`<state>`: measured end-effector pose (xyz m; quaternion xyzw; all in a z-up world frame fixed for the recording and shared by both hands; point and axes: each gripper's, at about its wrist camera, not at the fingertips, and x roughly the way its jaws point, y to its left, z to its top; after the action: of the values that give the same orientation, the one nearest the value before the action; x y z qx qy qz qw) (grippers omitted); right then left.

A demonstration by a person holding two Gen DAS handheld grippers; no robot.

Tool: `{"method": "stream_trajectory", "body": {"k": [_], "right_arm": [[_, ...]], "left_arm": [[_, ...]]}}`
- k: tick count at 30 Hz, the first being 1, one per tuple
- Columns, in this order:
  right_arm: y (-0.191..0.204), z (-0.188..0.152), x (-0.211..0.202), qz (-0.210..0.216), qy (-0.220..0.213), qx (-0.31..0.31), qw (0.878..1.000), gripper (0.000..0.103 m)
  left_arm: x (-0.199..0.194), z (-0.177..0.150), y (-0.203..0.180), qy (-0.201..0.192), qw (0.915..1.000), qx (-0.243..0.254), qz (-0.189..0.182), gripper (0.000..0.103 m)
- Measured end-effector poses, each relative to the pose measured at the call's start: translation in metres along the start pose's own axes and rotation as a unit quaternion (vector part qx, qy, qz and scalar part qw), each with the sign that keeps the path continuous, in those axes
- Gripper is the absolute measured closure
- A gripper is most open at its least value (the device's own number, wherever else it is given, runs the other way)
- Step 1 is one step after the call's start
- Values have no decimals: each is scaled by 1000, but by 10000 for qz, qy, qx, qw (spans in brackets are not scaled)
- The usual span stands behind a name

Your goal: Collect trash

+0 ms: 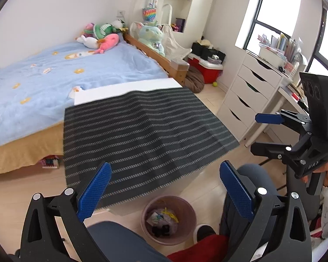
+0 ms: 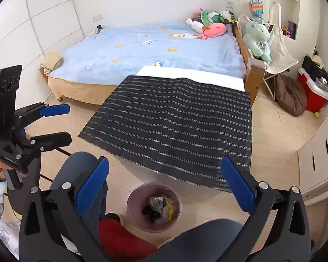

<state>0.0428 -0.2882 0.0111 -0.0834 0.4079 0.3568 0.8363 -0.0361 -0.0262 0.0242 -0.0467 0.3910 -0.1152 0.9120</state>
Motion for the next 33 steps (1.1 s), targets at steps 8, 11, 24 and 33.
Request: {"method": "stream_trajectory", "body": {"k": [8,11,24,33], "right_arm": [[-5,32,5,-52,-204,20,9998,3],[-6,44,6,-28,-263,-22,9996,3],[-10,62,20,36,-247,-8,9997,3],[-10,62,24,93,-159,11,9998,3]], "left_arm": [[5,27,13,-150,9998,-41,154,6],[9,35,20,-166,9997,-129,84,6],[14,45,18,-156,9992,-102,344,6],[17,46,20,-104,9993,-212,292,6]]}}
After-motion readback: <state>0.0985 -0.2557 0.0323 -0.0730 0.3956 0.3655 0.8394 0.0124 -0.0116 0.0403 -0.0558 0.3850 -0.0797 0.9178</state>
